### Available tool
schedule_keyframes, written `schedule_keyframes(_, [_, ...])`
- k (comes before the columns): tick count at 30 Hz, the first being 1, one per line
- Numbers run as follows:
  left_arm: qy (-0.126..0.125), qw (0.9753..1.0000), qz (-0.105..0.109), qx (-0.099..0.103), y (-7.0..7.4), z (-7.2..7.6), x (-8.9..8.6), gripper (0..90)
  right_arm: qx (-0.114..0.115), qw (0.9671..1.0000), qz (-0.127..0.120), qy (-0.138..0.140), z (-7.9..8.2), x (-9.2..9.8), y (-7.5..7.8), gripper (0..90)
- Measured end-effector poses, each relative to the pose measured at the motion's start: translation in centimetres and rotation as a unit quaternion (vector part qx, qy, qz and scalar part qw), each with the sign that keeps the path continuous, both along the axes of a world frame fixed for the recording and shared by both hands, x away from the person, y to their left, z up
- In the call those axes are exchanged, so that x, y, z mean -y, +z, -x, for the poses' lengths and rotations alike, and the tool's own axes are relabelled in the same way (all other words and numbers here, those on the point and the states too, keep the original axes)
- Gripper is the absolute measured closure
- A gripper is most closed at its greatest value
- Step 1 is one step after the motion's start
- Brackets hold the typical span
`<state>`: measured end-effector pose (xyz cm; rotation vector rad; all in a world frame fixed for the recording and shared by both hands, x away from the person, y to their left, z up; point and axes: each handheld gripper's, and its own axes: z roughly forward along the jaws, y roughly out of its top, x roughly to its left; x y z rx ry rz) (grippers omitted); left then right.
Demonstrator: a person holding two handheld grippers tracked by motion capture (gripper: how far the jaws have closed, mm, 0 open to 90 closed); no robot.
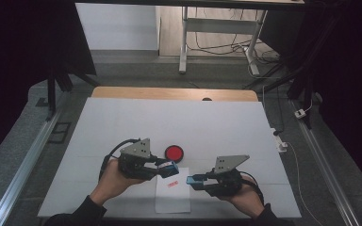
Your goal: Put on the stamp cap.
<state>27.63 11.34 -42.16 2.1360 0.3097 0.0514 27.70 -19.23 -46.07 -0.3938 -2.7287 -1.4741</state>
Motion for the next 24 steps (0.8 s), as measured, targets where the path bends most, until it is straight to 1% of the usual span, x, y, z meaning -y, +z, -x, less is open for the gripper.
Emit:
schedule_keyframes(4, [-0.004,1.0000,0.002,-0.001,-0.1,0.0,0.1,69.7,-0.005,0.9999,-0.003,0.013,-0.5,-0.6,-0.3,68.5])
schedule_keyframes(7, [-0.010,1.0000,-0.001,0.002,-0.1,0.0,0.2,69.7,-0.009,0.9996,-0.015,0.023,-0.8,-1.3,-0.5,68.5])
schedule_keyframes(8, [-0.010,0.9999,0.001,0.002,-0.2,0.1,0.2,69.7,-0.008,0.9995,-0.015,0.027,-0.9,-1.5,-0.6,68.5])
schedule_keyframes(15, [-0.014,0.9999,-0.002,0.003,-0.3,0.1,0.4,69.7,-0.023,0.9978,-0.029,0.055,-1.6,-3.3,-1.2,68.5])
schedule_keyframes(21, [-0.020,0.9998,-0.004,0.009,-0.4,0.2,0.6,69.7,-0.019,0.9956,-0.030,0.087,-1.9,-4.6,-1.6,68.5])
schedule_keyframes(24, [-0.024,0.9996,-0.006,0.011,-0.4,0.2,0.7,69.7,-0.020,0.9952,-0.030,0.091,-2.1,-5.0,-1.7,68.6])
